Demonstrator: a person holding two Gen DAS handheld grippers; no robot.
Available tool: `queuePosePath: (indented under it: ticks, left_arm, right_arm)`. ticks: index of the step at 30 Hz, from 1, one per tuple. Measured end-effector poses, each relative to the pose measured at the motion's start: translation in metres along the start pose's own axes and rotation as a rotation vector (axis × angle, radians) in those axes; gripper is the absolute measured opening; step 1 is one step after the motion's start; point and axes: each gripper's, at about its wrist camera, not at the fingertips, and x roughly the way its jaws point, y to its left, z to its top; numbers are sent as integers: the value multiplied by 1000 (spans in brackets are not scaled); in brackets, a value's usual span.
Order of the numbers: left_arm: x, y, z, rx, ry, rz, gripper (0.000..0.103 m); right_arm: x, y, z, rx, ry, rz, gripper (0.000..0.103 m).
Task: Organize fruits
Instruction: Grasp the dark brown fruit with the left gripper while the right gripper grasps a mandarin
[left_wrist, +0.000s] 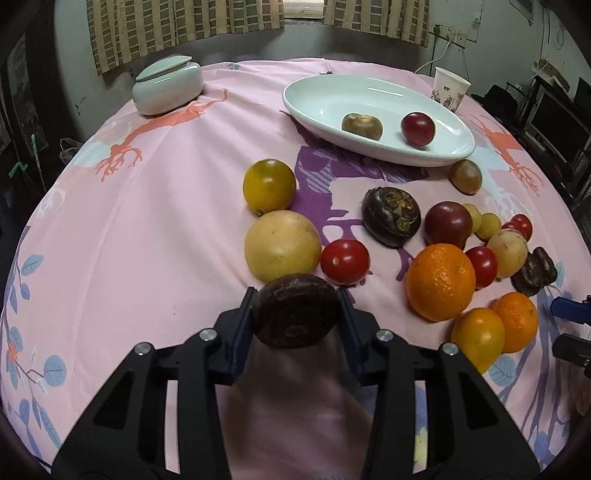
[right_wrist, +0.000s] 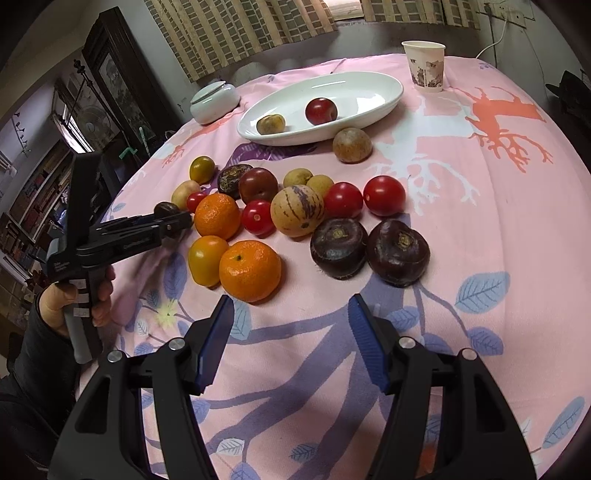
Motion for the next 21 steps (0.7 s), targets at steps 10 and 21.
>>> queuePosePath:
  ticks: [10,21]
  left_arm:
    - [-35,-23,-25,45,-41,-99,43]
    - [-36,-22,-27,40,-36,-140,43]
  right_arm:
    - [7,29,-6,-102,17,41,65]
    - [54,58,22,-224,91,-147,49]
